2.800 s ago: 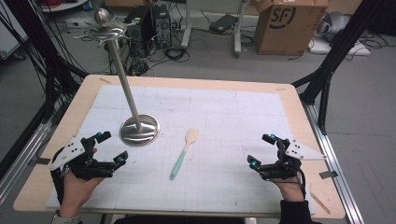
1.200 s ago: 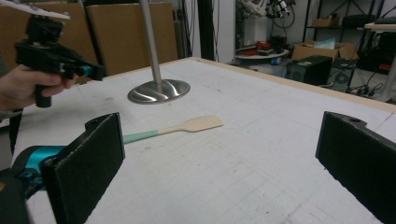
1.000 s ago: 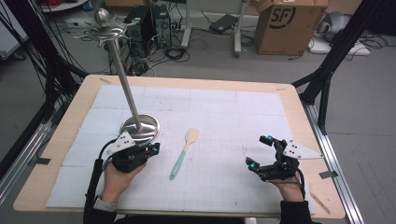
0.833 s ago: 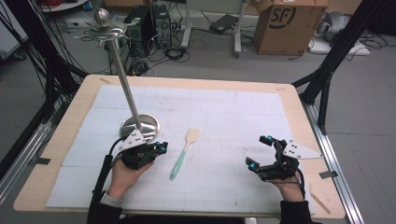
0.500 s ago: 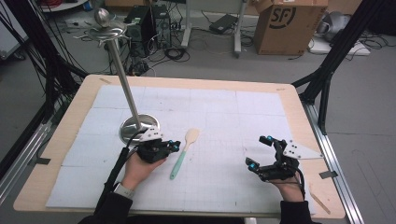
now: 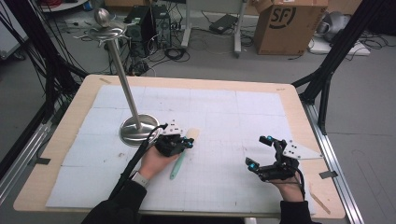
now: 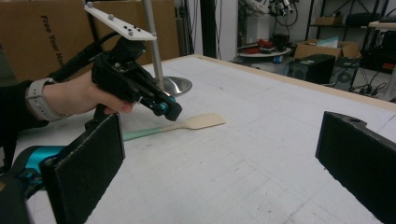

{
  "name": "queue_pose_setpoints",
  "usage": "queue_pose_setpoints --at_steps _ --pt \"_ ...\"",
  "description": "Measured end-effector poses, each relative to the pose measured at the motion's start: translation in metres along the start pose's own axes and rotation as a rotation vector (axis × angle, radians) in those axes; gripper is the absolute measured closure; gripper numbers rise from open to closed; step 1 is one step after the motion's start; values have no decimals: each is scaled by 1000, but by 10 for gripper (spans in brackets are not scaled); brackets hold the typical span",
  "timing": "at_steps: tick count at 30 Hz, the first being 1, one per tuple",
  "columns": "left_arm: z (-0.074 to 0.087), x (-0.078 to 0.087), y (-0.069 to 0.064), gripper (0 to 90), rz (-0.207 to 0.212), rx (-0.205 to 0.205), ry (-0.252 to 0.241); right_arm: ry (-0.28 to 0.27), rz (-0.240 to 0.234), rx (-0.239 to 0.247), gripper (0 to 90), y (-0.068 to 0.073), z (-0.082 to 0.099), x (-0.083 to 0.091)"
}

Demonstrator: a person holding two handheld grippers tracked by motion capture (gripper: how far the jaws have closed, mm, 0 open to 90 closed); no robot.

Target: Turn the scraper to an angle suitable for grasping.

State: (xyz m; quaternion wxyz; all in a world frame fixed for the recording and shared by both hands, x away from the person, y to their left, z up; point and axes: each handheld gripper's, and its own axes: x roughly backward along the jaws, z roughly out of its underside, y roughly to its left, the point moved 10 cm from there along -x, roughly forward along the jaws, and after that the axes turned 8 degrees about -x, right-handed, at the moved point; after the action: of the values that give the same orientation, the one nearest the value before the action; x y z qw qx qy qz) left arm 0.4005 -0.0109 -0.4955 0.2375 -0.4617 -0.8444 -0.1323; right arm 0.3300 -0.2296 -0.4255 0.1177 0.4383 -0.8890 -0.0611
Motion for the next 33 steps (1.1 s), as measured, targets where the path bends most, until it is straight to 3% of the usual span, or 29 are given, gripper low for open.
queue_pose_setpoints --at_steps 13,16,18,22,33 --pt "6 -10 -3 898 19 -27 51 13 0 1 4 -1 3 -1" --pt "8 -13 0 898 11 -10 74 14 1 5 3 -1 3 -2" --pt "10 -14 0 899 7 -17 98 14 1 5 4 -1 3 -2" --pt "10 -14 -1 900 9 -41 99 13 -2 -1 4 -1 3 -1" --pt "21 4 6 900 -33 -16 156 8 -8 -2 4 0 2 0"
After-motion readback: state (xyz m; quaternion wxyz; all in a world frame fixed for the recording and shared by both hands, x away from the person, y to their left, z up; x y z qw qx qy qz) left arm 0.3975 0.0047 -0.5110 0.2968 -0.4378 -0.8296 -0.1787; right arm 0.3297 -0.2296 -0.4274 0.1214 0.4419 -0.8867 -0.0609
